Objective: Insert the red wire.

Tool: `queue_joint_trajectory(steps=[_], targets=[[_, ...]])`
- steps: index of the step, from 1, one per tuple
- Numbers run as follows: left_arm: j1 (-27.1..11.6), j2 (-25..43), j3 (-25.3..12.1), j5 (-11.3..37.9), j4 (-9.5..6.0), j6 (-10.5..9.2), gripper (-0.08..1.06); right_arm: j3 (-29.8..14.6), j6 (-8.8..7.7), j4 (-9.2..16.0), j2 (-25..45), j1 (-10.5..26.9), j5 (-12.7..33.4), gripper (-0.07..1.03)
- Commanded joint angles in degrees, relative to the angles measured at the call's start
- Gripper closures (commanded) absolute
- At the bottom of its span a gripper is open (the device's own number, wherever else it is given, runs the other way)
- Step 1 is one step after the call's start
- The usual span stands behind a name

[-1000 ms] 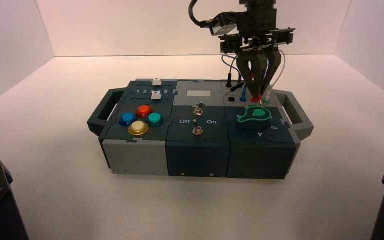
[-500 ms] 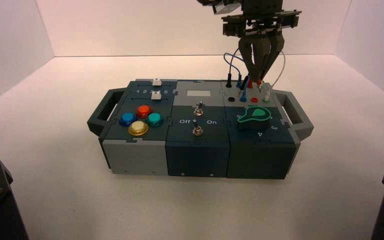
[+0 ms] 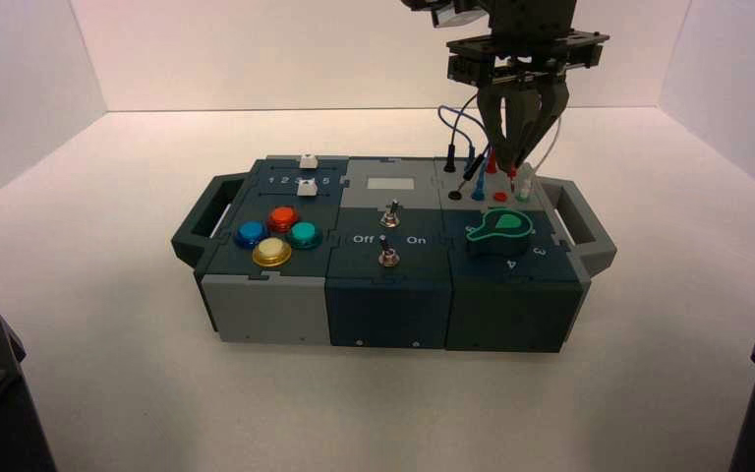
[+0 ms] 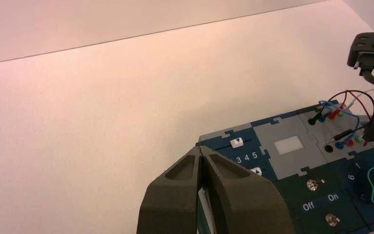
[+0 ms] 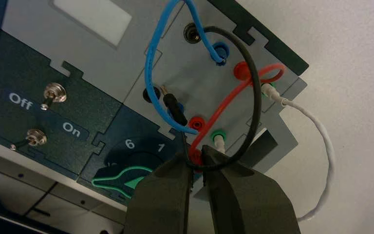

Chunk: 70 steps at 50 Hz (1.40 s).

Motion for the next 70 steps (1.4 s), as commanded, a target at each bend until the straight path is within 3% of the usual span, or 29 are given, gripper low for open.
queue_joint_trajectory(steps=[1,41,70], targets=[[-0.2,0.2,-1.8,-0.7,0.09,0.26,1.01,-0.1,0.35,0.4,-2.2,0.2,-1.3,0.98],[-0.2,0.2,-1.8,-0.7,0.18,0.35,1.01,1.9,0.7,0.5,-2.9,0.2,-6.5,0.98],[-0.2,0.2,-1.7,-0.7,0.18,0.44,1.01,2.1,0.7,0.4,-2.4,0.2,-7.2,0.98]])
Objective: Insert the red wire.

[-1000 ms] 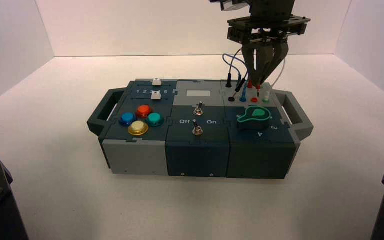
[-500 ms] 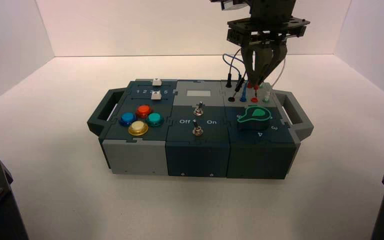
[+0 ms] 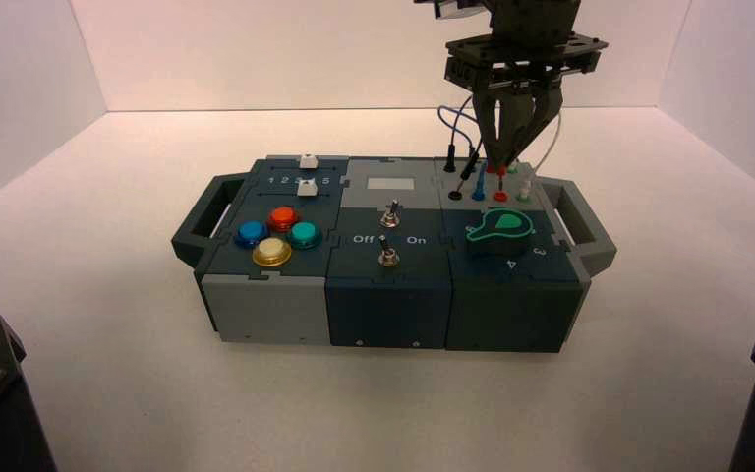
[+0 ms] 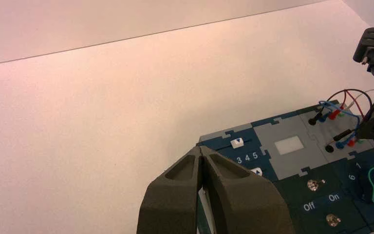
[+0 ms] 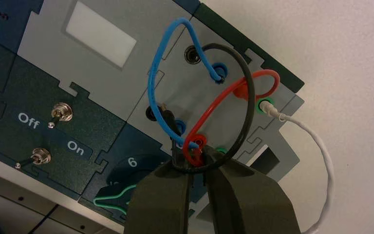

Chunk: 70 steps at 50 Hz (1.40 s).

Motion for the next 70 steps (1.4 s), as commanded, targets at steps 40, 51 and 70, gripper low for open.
queue_joint_trajectory(steps=[40,51,70], targets=[[-0.1,0.2,-1.7,-0.6,0.18,0.35,1.01,0.1,0.35,0.0,0.1,0.1,-1.3,0.98],[-0.2,0.2,-1.8,-0.6,0.18,0.35,1.01,-0.1,0.35,-0.3,0.1,0.2,-1.2,0.98],[-0.1,0.3,-1.8,-0.7,0.18,0.44,1.01,-0.6,0.35,-0.7,-0.3,0.1,-1.0,0.98]])
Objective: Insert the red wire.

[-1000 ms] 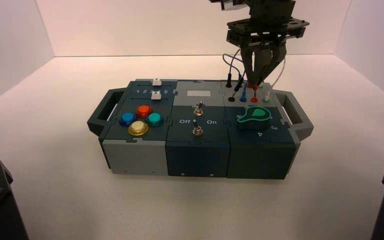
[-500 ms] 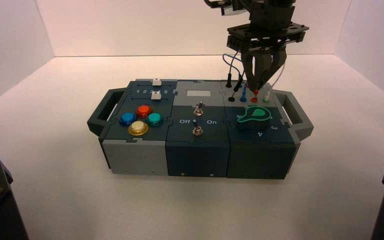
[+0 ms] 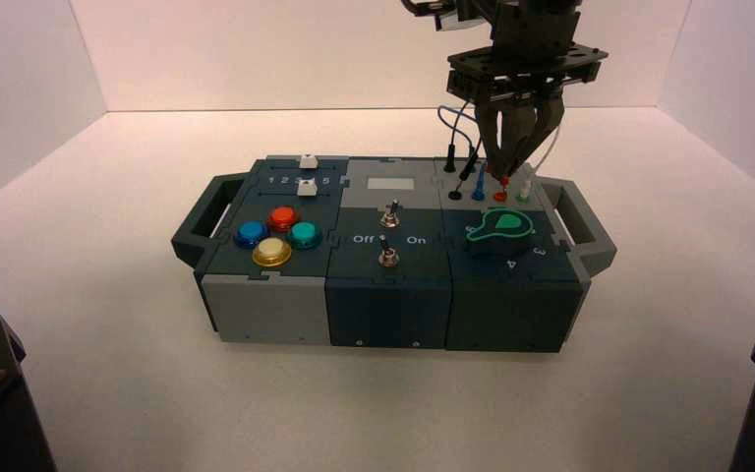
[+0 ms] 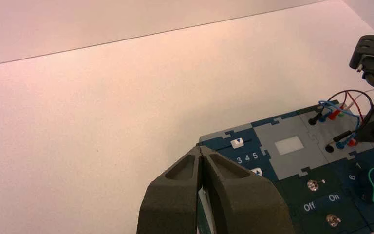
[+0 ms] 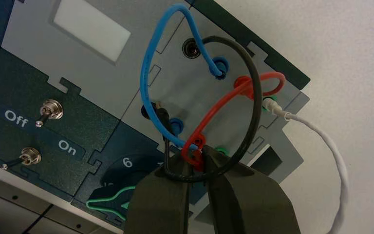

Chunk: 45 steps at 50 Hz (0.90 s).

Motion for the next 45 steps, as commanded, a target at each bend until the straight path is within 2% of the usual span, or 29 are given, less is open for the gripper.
queue_joint_trajectory(steps=[1,45], targets=[[-0.2,0.3,-1.8,-0.6,0.18,0.35,1.01,-1.5,0.44,-0.2,-1.2,0.2,-0.1,0.98],[0.0,0.3,-1.7,-0.6,0.18,0.44,1.01,-1.9,0.35,-0.4,-0.4,0.1,-0.3,0.98]])
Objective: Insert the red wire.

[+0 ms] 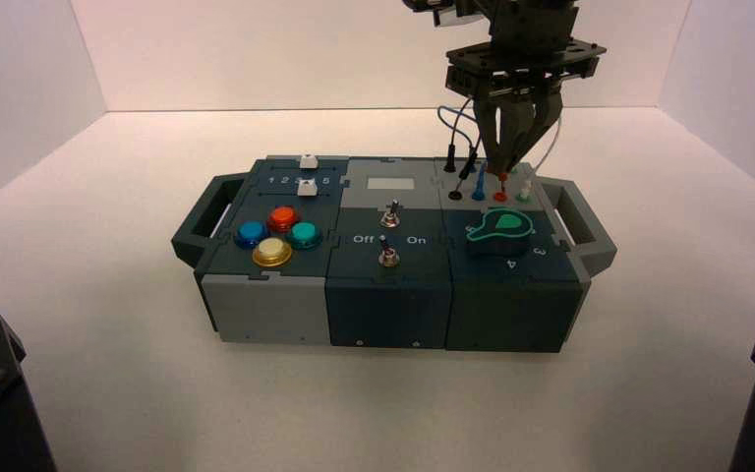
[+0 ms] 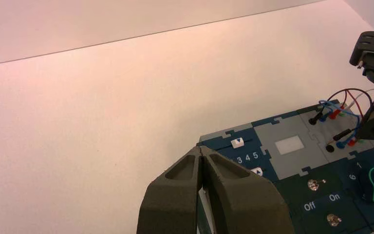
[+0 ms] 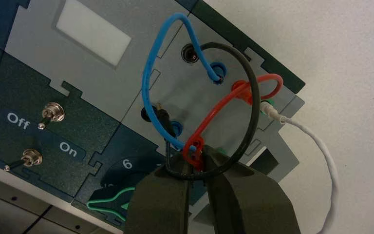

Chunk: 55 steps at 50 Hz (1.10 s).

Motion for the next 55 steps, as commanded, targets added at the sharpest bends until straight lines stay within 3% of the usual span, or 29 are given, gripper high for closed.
queue_joint_trajectory(steps=[1,55], targets=[[0.0,0.2,-1.7,-0.6,0.0,0.35,1.01,-1.2,0.35,-0.1,-0.4,0.1,-0.7,0.98],[0.1,0.2,-1.8,-0.6,0.09,0.35,1.01,-1.5,0.18,-0.6,1.1,0.1,-1.6,0.98]])
